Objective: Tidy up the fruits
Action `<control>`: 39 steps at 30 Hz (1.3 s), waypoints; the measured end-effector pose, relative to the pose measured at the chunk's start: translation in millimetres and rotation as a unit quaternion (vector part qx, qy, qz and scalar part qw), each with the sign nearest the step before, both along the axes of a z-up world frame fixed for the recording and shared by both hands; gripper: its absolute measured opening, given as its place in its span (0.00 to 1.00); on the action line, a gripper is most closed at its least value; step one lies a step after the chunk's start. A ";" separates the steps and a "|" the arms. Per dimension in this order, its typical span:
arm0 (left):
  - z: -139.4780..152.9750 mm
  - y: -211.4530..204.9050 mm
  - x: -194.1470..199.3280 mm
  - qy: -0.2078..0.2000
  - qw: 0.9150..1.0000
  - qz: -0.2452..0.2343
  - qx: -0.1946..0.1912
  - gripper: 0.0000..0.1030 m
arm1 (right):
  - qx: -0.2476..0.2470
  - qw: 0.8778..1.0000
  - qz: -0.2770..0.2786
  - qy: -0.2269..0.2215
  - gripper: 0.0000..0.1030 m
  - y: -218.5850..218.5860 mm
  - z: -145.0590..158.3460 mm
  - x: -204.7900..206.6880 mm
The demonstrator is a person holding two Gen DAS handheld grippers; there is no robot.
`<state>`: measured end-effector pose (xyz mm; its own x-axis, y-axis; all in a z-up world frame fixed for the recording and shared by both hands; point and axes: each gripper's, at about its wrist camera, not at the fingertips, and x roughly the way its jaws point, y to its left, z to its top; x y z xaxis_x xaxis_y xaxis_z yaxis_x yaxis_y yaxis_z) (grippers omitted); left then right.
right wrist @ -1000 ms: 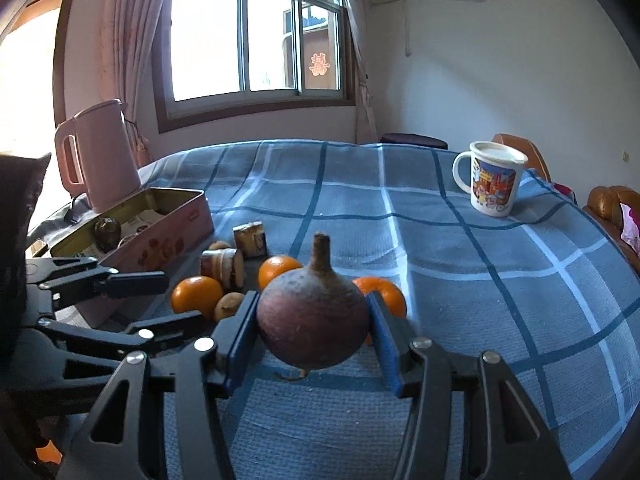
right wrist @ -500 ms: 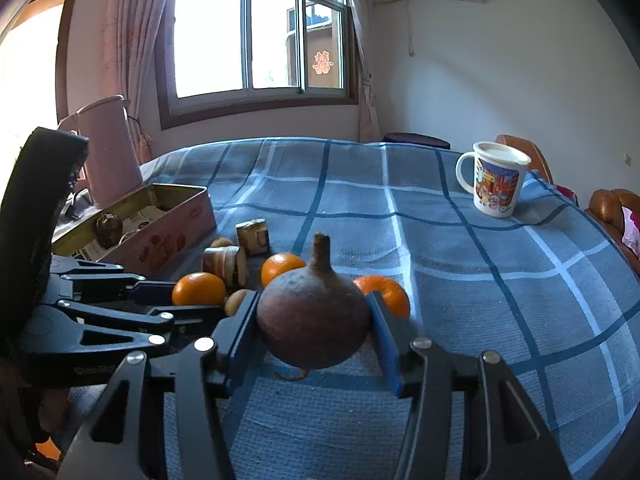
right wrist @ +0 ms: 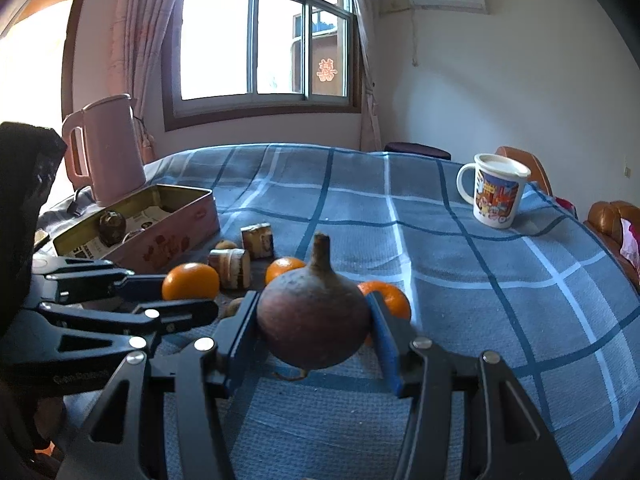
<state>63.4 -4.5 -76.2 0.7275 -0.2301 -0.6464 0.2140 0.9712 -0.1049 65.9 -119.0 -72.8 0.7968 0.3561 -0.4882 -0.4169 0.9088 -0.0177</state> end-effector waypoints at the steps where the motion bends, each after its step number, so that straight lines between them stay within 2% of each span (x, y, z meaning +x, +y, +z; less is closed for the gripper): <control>1: 0.8 0.8 -0.7 -0.003 1.000 0.002 -0.001 0.35 | 0.000 1.000 0.000 0.000 0.53 0.0 0.0 0.1; 7: 5.4 6.5 -6.5 -0.025 1.000 0.011 -0.014 0.35 | -0.002 1.000 0.003 -0.007 0.53 1.2 0.5 -1.9; 39: 19.0 10.5 -29.1 -0.097 0.995 0.033 -0.012 0.35 | -0.005 0.998 0.016 -0.056 0.53 5.1 4.0 -17.5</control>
<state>34.4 6.0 -57.3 0.8521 -0.1918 -0.4870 0.1683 0.9814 -0.0920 48.4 -113.8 -68.8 0.8350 0.3780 -0.4000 -0.4408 0.8945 -0.0747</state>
